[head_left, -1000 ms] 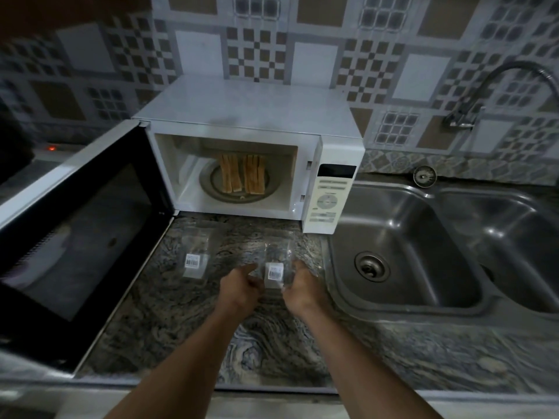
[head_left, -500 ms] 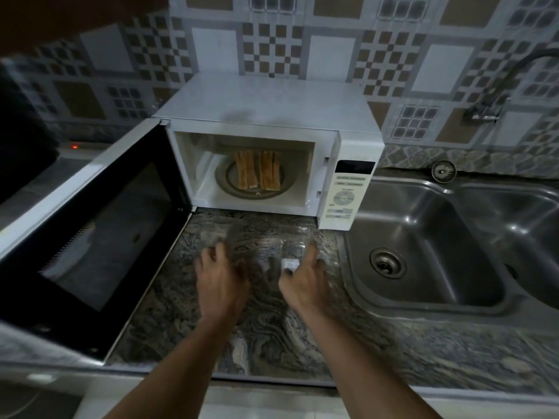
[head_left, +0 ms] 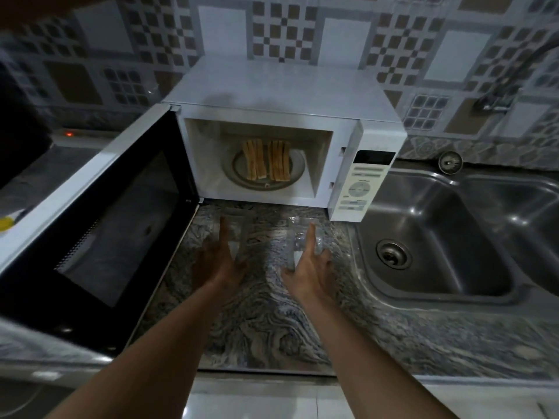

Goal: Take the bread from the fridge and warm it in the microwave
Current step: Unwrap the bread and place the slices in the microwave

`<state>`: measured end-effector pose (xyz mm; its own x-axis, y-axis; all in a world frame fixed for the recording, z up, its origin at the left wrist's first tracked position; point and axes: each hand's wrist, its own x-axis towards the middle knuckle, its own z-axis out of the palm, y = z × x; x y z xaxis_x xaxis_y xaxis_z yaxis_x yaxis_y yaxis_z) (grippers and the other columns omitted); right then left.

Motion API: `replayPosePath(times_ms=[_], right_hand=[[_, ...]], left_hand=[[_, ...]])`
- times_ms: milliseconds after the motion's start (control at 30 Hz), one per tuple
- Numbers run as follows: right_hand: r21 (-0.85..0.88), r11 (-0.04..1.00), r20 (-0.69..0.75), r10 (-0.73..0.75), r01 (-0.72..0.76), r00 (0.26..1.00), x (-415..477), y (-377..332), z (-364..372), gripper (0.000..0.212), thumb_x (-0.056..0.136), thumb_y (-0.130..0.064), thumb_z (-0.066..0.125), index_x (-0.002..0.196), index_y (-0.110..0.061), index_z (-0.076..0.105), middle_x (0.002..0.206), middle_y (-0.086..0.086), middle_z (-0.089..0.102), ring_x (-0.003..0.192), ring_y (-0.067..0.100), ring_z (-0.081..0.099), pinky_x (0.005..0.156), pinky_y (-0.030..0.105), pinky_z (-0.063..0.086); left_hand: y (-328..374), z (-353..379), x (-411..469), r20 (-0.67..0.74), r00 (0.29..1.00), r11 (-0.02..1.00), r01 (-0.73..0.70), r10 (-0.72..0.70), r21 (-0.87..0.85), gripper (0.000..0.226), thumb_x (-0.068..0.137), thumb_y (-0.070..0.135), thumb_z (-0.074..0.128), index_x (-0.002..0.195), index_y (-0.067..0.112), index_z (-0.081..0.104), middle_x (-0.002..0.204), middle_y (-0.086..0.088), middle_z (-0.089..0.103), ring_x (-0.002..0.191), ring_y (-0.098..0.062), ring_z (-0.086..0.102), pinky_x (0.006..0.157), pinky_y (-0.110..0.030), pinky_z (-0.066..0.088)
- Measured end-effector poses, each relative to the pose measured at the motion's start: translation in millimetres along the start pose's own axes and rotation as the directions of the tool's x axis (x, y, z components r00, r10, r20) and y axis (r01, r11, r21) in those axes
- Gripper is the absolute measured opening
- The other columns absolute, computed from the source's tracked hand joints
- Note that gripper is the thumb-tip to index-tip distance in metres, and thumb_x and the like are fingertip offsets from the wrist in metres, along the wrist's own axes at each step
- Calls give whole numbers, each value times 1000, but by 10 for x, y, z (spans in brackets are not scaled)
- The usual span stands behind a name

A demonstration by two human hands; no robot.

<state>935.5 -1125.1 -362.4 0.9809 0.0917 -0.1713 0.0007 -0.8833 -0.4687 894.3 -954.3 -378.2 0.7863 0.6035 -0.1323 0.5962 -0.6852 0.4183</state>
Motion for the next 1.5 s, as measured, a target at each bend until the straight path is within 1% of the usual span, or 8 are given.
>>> replayPosePath(times_ms=[133,233,367,633,933,1067,1200,1500], right_hand=[[3,1000,39,7,-7,999,-74,-31,-51,120,84,-40,77,149,-44,-24,153,23,25,134,45,36,101,51,44],[-6,1000,28,-22,23,999,-183,-70,-155,122,82,-42,78,149,-44,-24,151,23,27,131,45,38,102,50,44],[27,999,20,-42,41,999,-319,-171,-408,122,82,-44,77,150,-44,-23,152,24,27,132,45,37,104,50,42],[97,993,-67,-68,74,995,-669,-471,-1049,125,78,-44,79,146,-50,-25,148,23,33,130,44,43,101,49,46],[175,978,-170,-86,116,982,-835,-841,-1761,121,79,-35,81,150,-41,-17,153,22,30,139,45,34,107,50,41],[191,969,-241,-109,158,964,-658,-1007,-2035,110,77,-36,81,145,-39,-5,135,19,45,120,42,49,95,48,49],[202,960,-265,-135,192,955,-283,-1197,-2255,101,77,-37,80,142,-36,4,119,14,48,111,38,53,92,50,51],[171,962,-224,-172,212,959,902,-1548,-2380,112,83,-43,76,155,-38,-10,142,17,41,130,40,44,107,47,42]], left_hand=[[-25,-23,-11,26,1000,999,10,-9,-34,113,78,57,68,142,56,-24,153,-12,34,132,-35,44,100,-47,44],[12,-146,-150,28,998,977,54,-49,-207,96,66,87,46,148,57,8,135,-16,53,113,-36,58,92,-44,49],[74,-351,-297,55,989,967,-119,134,-226,118,77,39,77,153,39,-13,120,-23,63,101,-37,63,78,-32,46],[363,-1163,-637,-101,973,961,-222,208,-162,117,76,59,69,148,45,-22,138,-25,41,122,-50,45,98,-54,42],[742,-1895,-627,-255,928,937,-316,273,-147,121,74,46,75,149,39,-19,118,-19,58,104,-41,58,84,-46,50],[939,-2187,-408,-297,914,931,-333,278,-152,119,77,42,75,151,35,-18,109,-17,61,86,-32,59,73,-40,50],[1156,-2354,-22,-304,919,937,-310,252,-161,124,69,50,79,147,40,-17,111,-19,58,99,-41,61,84,-51,54],[1610,-2295,984,-253,943,941,-270,216,-204,115,72,42,81,149,39,-3,126,-15,56,106,-36,58,90,-48,53]])
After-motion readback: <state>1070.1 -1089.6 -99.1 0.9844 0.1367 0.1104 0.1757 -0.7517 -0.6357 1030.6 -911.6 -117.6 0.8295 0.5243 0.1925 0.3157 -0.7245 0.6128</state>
